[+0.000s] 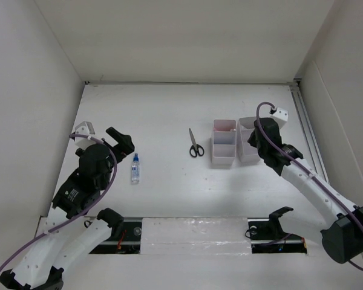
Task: Sort the stationery into containers
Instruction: Place the stationery in the storage box.
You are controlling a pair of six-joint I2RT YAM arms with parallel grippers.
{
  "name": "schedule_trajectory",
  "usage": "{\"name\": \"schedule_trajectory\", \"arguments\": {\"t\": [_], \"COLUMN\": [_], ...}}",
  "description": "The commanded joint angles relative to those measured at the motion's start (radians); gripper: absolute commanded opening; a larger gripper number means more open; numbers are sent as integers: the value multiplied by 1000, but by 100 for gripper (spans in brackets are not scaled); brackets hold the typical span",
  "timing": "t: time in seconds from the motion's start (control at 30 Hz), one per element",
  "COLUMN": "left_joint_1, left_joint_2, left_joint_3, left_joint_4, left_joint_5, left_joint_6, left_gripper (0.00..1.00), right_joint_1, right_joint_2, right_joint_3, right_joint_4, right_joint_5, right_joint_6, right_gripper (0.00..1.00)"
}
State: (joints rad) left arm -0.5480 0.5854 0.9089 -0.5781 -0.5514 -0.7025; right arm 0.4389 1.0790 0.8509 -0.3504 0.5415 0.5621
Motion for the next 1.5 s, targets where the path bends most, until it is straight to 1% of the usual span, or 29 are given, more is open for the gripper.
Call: {"name": "schedule_trajectory", "arguments": {"t": [0.0, 0.13, 0.17, 0.27, 0.5, 1.1, 1.33, 1.47], "left_joint_1": [-1, -1, -1, -1, -1, -1, -1, -1], "left_joint_2": [13, 13, 13, 13, 13, 13, 13, 13], "left_joint_3": [2, 2, 2, 2, 2, 2, 2, 2], "left_joint_4": [34, 34, 34, 34, 34, 34, 34, 34], "left_joint_5": [14, 15, 15, 15, 5, 5, 5, 5], "left_joint_6": [18, 18, 18, 18, 18, 18, 18, 18], "left_gripper": [100, 100, 100, 100, 100, 100, 100, 100], "right_joint_1": [-61, -133, -164, -186, -186, -204, -195, -195], "right_joint_2": [-11, 21, 31, 81, 179, 277, 286, 251], "right_joint_3": [-25, -44, -44, -33, 10, 71, 71, 50], "right_joint_4": [17, 76, 103, 125, 168, 209, 209, 209], "right_joint_5": [-9, -58, -98, -129, -158, -167, -167, -147], "right_joint_6": [21, -19, -28, -53, -82, -110, -110, -110], "right_gripper": [0, 0, 0, 0, 0, 0, 0, 0]}}
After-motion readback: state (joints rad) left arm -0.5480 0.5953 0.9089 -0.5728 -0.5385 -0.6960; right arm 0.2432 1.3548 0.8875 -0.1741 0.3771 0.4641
